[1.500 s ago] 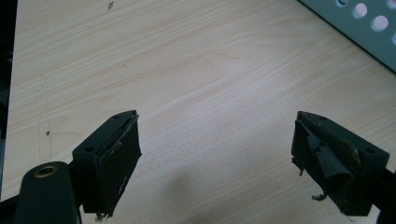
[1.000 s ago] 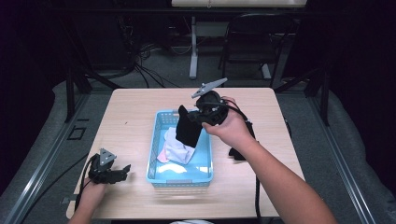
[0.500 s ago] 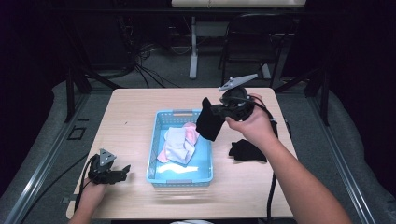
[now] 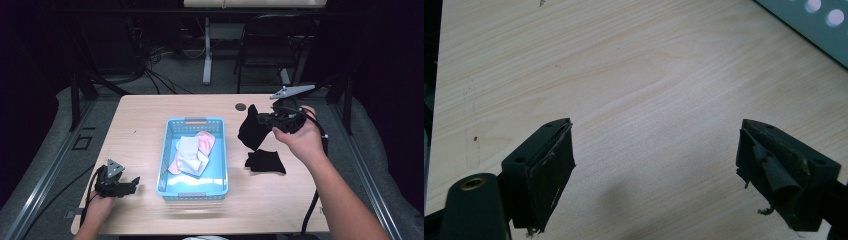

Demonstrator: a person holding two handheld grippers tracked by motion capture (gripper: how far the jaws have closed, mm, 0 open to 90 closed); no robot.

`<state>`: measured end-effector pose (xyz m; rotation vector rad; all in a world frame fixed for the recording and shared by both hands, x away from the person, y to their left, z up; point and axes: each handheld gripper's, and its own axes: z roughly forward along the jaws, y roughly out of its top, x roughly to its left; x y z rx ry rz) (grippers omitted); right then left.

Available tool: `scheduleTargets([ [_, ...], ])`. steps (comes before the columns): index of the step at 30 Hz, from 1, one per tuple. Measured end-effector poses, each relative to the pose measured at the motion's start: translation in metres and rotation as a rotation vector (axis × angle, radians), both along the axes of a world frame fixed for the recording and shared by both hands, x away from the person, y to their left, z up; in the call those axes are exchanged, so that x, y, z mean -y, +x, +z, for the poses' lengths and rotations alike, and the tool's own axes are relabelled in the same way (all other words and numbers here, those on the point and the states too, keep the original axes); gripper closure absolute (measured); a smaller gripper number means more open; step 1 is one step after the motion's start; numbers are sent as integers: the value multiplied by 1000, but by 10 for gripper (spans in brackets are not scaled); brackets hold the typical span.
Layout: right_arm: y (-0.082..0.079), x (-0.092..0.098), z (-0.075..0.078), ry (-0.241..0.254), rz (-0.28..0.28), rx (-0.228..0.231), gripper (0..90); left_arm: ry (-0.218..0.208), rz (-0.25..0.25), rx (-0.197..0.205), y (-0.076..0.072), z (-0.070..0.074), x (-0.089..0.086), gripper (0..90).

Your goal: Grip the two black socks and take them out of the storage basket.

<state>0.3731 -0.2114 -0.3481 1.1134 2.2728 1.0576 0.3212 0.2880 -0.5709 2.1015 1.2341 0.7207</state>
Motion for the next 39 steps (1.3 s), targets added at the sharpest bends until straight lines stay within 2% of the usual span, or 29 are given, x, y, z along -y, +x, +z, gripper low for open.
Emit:
scheduleTargets([
  [13, -18, 1, -29, 26, 23, -23, 883, -3, 3, 0, 0, 0, 0, 155],
  [16, -18, -1, -42, 29, 27, -45, 883, 0, 0, 0, 0, 0, 0, 155],
  [18, -16, -1, -57, 22, 21, -69, 883, 2, 0, -2, 0, 0, 0, 156],
  [19, -16, -1, -57, 22, 21, -69, 883, 1, 0, -2, 0, -1, 0, 156],
  [20, -13, 1, -67, 25, 15, -85, 883, 1, -1, -2, 0, -1, 0, 155],
  [22, -12, 2, -71, 18, 7, -91, 883, 3, -2, -2, 0, -1, 0, 155],
  [23, -8, 7, -83, 23, -17, -107, 882, 2, -2, -1, 0, -1, 0, 155],
  [28, 2, 25, -109, -6, -105, -138, 882, 2, -5, -3, 0, -1, 0, 155],
  [30, 7, 35, -119, -1, -139, -158, 882, 4, -3, -3, 0, -1, 0, 155],
  [31, 7, 35, -119, -1, -139, -158, 882, 4, -3, -3, 0, -1, 0, 155],
  [33, 11, 47, -134, 12, -192, -191, 881, 7, -4, -4, 0, -1, 1, 155],
  [35, 13, 51, -138, 13, -204, -198, 881, 7, -4, -4, 0, -1, 1, 155],
  [36, 15, 58, -148, 29, -229, -220, 879, 5, -2, -5, 0, -2, 1, 155],
  [37, 15, 58, -148, 29, -229, -220, 879, 7, -3, -5, 0, -2, 1, 155],
  [38, 16, 64, -156, 40, -253, -231, 878, 4, -1, -7, 0, -2, 1, 155],
  [39, 16, 64, -156, 40, -253, -231, 878, 4, -1, -7, 0, -2, 1, 156],
])
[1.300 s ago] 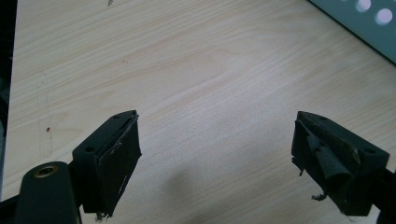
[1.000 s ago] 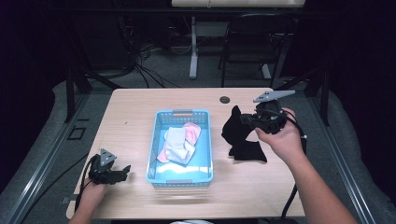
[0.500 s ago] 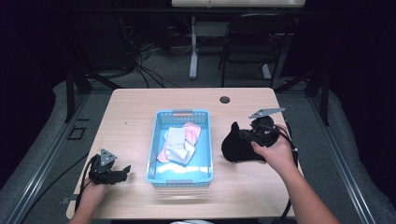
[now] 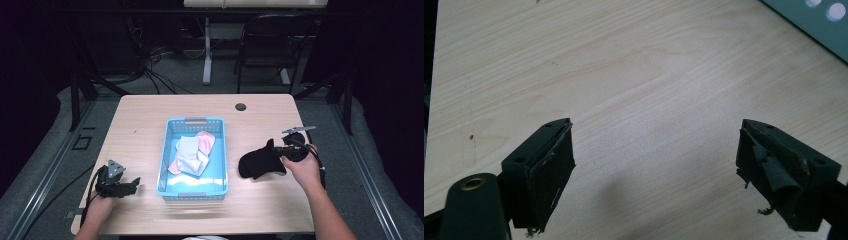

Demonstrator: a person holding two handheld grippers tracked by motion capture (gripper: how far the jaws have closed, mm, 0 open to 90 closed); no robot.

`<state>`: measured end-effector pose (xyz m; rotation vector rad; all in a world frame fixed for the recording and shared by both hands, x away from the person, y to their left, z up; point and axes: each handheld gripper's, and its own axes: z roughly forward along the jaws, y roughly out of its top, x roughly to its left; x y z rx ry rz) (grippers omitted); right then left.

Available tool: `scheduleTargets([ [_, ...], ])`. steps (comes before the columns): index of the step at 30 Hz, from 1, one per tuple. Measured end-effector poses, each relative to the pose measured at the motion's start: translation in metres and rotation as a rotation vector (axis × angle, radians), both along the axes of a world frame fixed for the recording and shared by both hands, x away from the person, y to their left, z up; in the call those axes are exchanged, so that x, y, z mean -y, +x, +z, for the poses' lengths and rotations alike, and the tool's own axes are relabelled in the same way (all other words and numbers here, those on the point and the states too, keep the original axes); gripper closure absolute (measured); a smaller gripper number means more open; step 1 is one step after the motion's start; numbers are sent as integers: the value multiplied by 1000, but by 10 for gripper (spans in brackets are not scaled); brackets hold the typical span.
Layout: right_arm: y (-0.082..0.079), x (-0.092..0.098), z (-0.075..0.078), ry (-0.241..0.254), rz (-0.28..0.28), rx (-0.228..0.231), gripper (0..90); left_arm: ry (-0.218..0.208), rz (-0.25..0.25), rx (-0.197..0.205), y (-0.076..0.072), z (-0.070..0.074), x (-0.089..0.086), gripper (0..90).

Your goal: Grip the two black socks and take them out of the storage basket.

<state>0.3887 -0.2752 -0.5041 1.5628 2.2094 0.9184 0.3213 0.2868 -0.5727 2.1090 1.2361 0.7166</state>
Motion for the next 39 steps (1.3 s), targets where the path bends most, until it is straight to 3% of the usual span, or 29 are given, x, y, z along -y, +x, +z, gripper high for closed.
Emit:
scheduleTargets([
  [8, 1, 18, -19, 48, -57, -35, 800, 4, -3, -1, 0, 0, 0, 155],
  [13, -5, 15, -23, 17, -59, 11, 665, 2, -1, -2, 0, 0, 0, 155],
  [17, -9, 8, -22, 1, -51, 38, 616, 1, -1, -2, 0, 0, 0, 156],
  [30, -28, -9, -16, 14, 7, 113, 541, 4, -3, 3, 0, 1, -1, 155],
  [34, -32, -5, -21, 23, -23, 150, 514, 2, -1, 3, 0, 1, 0, 155],
  [39, -32, 11, -32, 71, -78, 133, 499, -2, -1, 5, 1, 1, -1, 155],
])
